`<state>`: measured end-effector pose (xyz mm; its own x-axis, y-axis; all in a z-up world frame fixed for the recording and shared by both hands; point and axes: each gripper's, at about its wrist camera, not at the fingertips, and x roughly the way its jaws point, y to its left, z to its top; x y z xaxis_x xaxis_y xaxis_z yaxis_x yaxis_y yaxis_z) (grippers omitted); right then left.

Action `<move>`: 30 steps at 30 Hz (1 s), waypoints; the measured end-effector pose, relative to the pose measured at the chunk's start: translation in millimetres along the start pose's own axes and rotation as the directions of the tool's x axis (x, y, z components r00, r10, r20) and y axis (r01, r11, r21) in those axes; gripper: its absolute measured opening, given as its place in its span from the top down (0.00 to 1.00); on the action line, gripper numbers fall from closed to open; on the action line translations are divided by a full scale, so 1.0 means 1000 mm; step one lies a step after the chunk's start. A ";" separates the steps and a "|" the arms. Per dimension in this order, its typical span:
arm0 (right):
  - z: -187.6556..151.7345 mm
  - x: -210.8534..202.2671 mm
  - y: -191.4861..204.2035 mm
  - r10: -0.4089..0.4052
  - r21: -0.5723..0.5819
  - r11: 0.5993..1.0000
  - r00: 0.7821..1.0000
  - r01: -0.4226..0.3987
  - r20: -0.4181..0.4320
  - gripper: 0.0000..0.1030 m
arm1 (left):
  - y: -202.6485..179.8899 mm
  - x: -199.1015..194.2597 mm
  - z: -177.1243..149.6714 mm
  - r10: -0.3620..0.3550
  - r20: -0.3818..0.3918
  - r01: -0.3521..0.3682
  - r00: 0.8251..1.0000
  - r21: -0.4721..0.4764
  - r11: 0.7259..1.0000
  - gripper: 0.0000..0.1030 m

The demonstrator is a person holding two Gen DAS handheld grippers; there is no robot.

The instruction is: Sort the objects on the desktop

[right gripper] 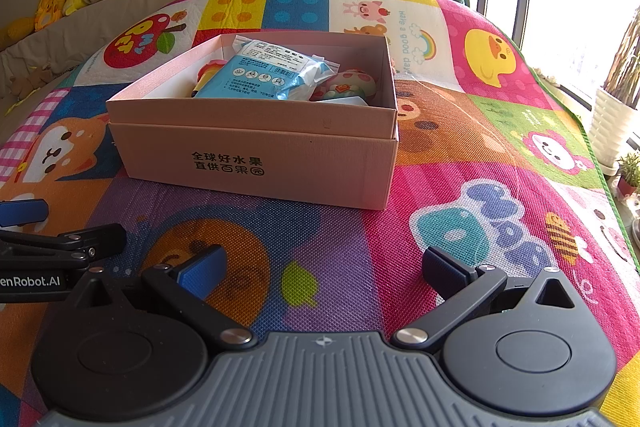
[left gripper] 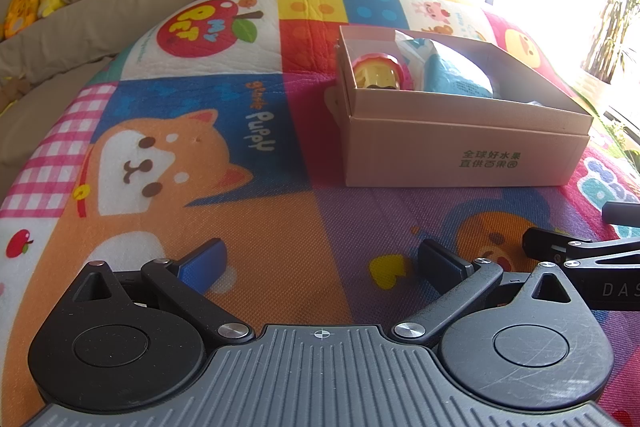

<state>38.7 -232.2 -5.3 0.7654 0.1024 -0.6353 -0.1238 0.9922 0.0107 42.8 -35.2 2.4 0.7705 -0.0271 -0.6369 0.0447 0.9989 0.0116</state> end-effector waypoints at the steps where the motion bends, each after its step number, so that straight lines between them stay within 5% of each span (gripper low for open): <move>1: 0.000 0.000 0.000 0.000 0.000 1.000 1.000 0.000 0.000 0.00 | 0.000 0.000 0.000 0.000 0.000 0.000 1.000 0.000 1.000 0.00; 30: 0.000 0.000 0.000 0.000 0.000 1.000 1.000 0.000 0.000 0.00 | 0.000 -0.001 0.000 0.000 0.000 0.000 1.000 0.000 1.000 0.00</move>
<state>38.7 -232.1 -5.4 0.7654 0.1023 -0.6354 -0.1237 0.9923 0.0107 42.2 -35.2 3.0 0.7706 -0.0269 -0.6368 0.0448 0.9989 0.0120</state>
